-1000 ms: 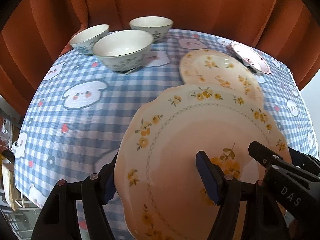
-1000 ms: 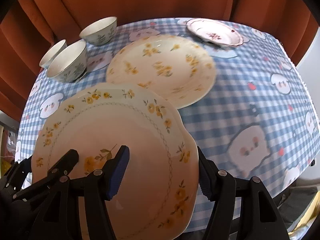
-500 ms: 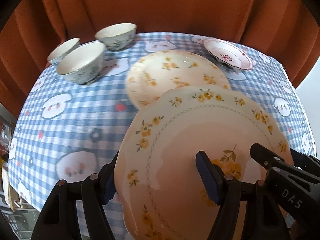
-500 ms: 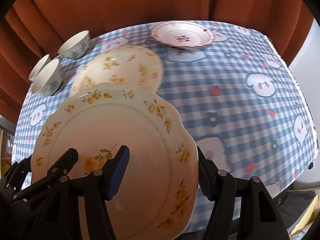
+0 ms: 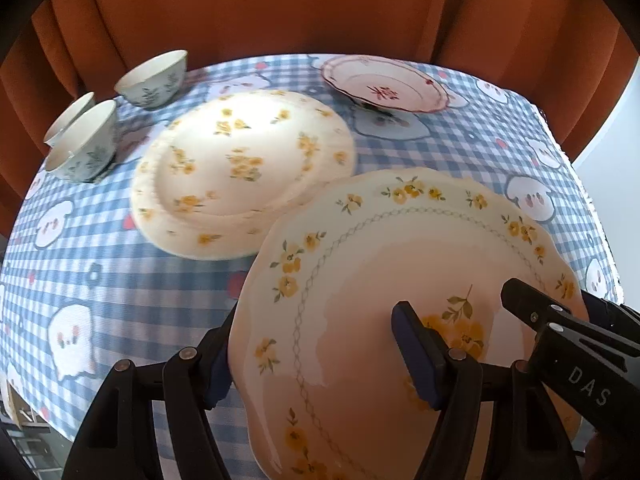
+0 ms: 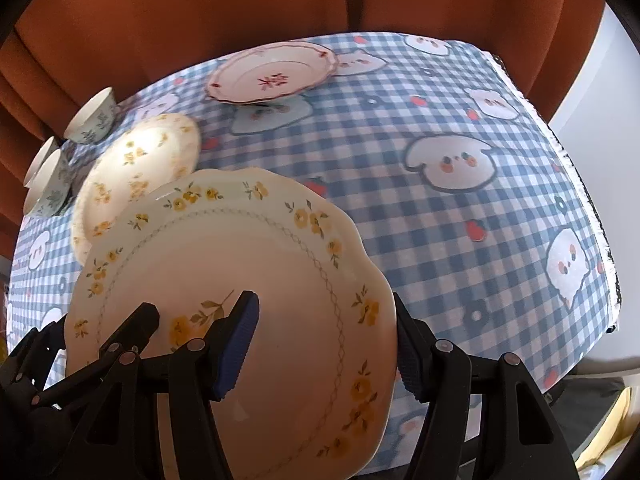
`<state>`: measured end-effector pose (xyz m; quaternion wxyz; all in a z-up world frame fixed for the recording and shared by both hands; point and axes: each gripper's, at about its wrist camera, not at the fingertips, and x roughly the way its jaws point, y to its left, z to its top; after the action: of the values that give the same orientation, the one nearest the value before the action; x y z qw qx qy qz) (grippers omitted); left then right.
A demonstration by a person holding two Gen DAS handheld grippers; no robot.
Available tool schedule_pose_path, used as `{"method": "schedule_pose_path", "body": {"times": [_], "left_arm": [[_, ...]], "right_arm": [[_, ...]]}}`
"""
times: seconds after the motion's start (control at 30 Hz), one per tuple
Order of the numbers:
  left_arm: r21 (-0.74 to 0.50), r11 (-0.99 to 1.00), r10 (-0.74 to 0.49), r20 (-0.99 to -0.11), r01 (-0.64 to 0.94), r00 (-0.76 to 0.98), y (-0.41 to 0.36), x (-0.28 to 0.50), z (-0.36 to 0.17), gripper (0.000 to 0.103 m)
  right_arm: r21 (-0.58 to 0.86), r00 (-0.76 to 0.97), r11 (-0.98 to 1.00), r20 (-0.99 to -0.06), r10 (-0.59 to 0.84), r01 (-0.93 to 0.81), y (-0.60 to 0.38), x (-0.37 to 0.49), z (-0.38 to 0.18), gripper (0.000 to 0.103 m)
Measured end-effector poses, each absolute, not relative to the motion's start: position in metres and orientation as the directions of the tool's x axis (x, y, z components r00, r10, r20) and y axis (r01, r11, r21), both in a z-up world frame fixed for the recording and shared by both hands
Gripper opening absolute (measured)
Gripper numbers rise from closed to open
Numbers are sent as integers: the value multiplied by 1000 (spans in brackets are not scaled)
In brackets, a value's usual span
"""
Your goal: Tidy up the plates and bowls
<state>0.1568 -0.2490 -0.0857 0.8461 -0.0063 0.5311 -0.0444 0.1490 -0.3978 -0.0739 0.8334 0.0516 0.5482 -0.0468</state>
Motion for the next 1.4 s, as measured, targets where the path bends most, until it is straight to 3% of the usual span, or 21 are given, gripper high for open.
{"method": "schedule_pose_path", "body": {"times": [0.33,1.07,1.3,1.4], "left_arm": [[-61,996,-83,-925,71,371,-285,162,-104,72],[-10,1000,-12,-952,8,306,-276,167,-121,76],[22,998,6,-962,55,272,-273,162,-117,79],[10,998,-8,-955,56,297,-264,159,-105,79]], "right_arm": [[30,339,988,-940,-23,150,-437,151,-92,66],[62,263,995,-964,39,80,-431,157,-120,65],[98,279,987,-958,61,123,-435,155,-111,67],[93,308,985,-950,43,147,-433,149,-99,75]]}}
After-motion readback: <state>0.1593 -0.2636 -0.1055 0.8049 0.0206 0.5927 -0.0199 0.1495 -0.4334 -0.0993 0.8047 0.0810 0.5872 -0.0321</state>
